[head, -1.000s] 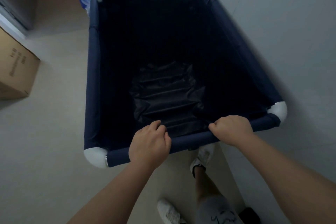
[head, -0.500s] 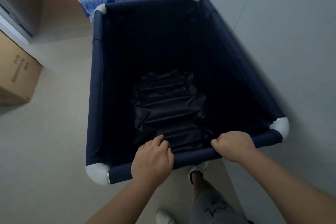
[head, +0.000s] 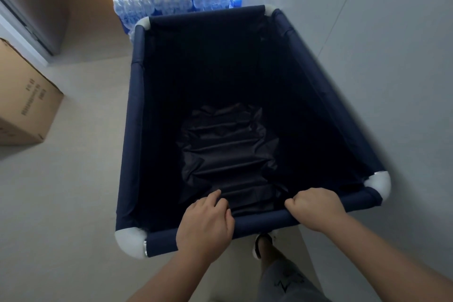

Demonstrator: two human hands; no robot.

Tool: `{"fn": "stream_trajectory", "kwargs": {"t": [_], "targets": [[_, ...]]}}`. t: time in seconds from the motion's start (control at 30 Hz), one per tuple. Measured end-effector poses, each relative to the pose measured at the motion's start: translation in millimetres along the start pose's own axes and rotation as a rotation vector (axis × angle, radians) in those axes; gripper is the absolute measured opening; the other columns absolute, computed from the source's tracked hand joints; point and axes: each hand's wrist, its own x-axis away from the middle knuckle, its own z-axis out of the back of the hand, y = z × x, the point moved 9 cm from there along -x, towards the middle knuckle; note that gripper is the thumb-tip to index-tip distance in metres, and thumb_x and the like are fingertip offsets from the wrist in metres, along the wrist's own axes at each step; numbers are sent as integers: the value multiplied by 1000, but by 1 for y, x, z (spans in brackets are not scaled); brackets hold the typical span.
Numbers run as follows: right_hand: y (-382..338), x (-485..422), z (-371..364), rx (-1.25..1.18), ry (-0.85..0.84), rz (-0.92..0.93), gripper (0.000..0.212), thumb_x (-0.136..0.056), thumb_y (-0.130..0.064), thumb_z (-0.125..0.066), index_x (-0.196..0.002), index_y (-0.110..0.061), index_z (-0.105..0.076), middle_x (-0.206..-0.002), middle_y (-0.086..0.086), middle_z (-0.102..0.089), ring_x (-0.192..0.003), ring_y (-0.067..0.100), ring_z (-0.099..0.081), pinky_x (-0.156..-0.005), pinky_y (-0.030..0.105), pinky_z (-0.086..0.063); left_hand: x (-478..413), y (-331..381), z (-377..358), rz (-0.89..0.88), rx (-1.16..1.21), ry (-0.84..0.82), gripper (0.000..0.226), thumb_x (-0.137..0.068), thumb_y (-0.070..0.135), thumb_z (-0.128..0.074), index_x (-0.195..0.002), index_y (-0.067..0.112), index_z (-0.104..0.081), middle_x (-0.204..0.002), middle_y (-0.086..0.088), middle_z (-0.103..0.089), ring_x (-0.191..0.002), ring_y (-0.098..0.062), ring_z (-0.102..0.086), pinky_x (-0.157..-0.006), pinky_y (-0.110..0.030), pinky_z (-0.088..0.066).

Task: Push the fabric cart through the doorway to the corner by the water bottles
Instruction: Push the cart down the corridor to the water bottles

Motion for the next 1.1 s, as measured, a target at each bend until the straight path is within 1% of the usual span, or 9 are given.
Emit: {"fn": "stream_trajectory", "kwargs": {"t": [0.3,0.57,0.63,0.7,0.77,0.83,0.9,1.03,1.1], "targets": [[2,-3,0,7,30,-34,20,-92,-12,-54,-91,-20,-36,-101,9,-62,-84,34,-60,-58,40,-41,-2,-2,-1,-3,-16,-3,45,-96,40,-28,-101,22,-70,-138,-1,-61,-109,-19,-62,-88,-36,-48],[5,-5,3,-8,34,-64,11,-92,-11,-50,-94,-17,-43,-100,7,-62,-72,30,-46,-54,37,-38,-4,0,-1,-23,-9,26,39,-95,37,-33,-92,22,-69,-127,-1,-66,-99,-18,-65,-81,-35,-49],[6,-7,0,-17,46,-61,15,-92,-12,-50,-88,-19,-37,-93,5,-60,-70,28,-45,-51,35,-35,-5,-1,-1,-23,-11,27,38,-95,37,-34,-91,22,-69,-126,-1,-67,-97,-18,-65,-80,-35,-49],[11,-11,-3,-63,62,-106,17,-93,-17,-45,-79,-20,-35,-77,-2,-50,-64,22,-42,-48,34,-31,-7,-2,-2,-18,-8,27,38,-95,37,-34,-91,22,-69,-125,-1,-67,-97,-18,-64,-80,-35,-49],[21,-13,-4,-116,70,-169,27,-94,-20,-41,-68,-20,-33,-68,-6,-42,-59,20,-40,-49,33,-33,-9,-1,-1,-14,-7,22,39,-95,37,-34,-91,21,-69,-124,-1,-68,-96,-18,-65,-81,-35,-49],[23,-14,-2,-101,99,-166,27,-94,-19,-46,-70,-20,-33,-74,-2,-52,-64,23,-46,-49,33,-37,-12,0,-1,-11,-8,21,40,-95,37,-33,-93,20,-69,-123,-2,-68,-95,-20,-65,-81,-36,-50],[21,-16,-1,-40,107,-114,21,-92,-16,-50,-78,-22,-34,-87,2,-60,-68,26,-48,-46,33,-32,-15,0,-1,-1,-5,9,41,-95,38,-31,-93,19,-68,-118,-1,-68,-91,-20,-64,-79,-37,-50],[18,-19,3,16,81,-54,17,-90,-14,-51,-89,-21,-36,-95,4,-62,-74,29,-56,-45,33,-29,-20,-5,-1,51,-10,6,46,-94,43,-27,-96,20,-67,-116,0,-66,-90,-20,-62,-76,-39,-49],[18,-19,3,-17,69,-44,7,-92,-16,-47,-91,-19,-40,-92,4,-60,-72,29,-52,-46,34,-31,-19,-6,-3,69,-28,-5,49,-94,44,-24,-99,21,-67,-118,1,-65,-92,-20,-62,-76,-38,-48]]}}
